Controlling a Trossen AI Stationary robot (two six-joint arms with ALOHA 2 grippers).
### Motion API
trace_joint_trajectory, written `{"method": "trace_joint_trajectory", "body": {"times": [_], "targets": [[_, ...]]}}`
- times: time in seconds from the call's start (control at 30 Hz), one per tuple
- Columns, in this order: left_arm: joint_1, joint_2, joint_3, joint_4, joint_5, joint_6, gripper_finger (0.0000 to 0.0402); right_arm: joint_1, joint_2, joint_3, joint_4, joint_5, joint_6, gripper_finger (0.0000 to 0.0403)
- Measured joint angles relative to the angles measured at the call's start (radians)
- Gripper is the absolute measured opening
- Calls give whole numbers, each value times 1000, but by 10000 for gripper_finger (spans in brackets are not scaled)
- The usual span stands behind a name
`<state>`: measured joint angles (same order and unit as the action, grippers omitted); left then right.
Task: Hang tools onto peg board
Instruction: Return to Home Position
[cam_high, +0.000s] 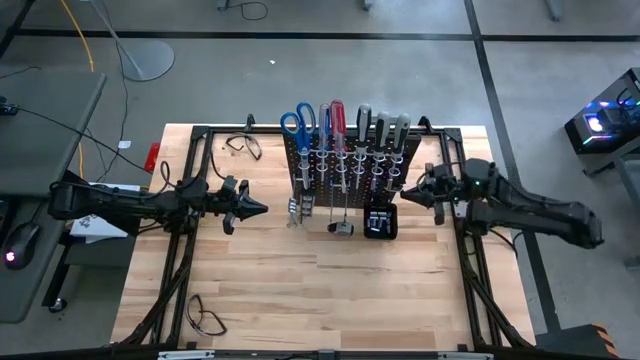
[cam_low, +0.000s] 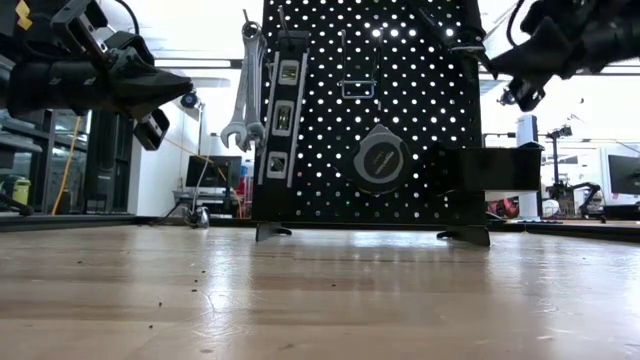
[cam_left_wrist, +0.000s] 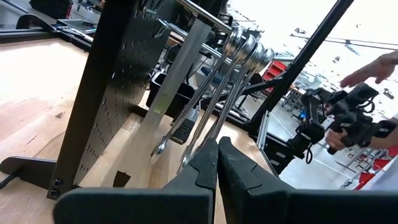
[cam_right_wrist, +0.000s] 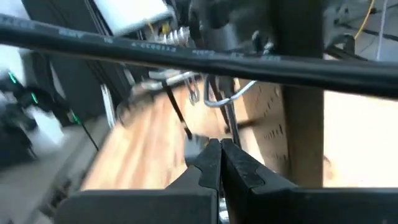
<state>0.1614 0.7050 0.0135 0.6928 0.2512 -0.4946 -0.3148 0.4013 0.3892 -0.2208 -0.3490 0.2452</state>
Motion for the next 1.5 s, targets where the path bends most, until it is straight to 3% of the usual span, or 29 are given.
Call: {"method": "trace_joint_trajectory", "body": {"times": [0.2,0.43,0.57,0.7,0.8,1.0,1.23,1.5], "targets": [[0,0,0,-9,0,0,0,-4,-174,-110,198,-11,158,0],[0,0,0,-16,0,0,0,-4,-398,-112,32,56,142,0],[-1,2,0,-18,1,0,0,5,-393,-123,28,83,112,0],[-1,9,2,-19,0,0,0,45,-399,-252,360,97,167,0],[-2,11,2,-25,0,0,0,85,-391,-381,663,171,238,0],[-2,15,2,-29,0,0,0,182,-391,-379,644,297,202,0],[-2,15,2,-46,0,0,0,207,-386,-378,225,340,89,0],[-2,15,1,-51,1,0,0,207,-345,-376,225,348,93,0]]}}
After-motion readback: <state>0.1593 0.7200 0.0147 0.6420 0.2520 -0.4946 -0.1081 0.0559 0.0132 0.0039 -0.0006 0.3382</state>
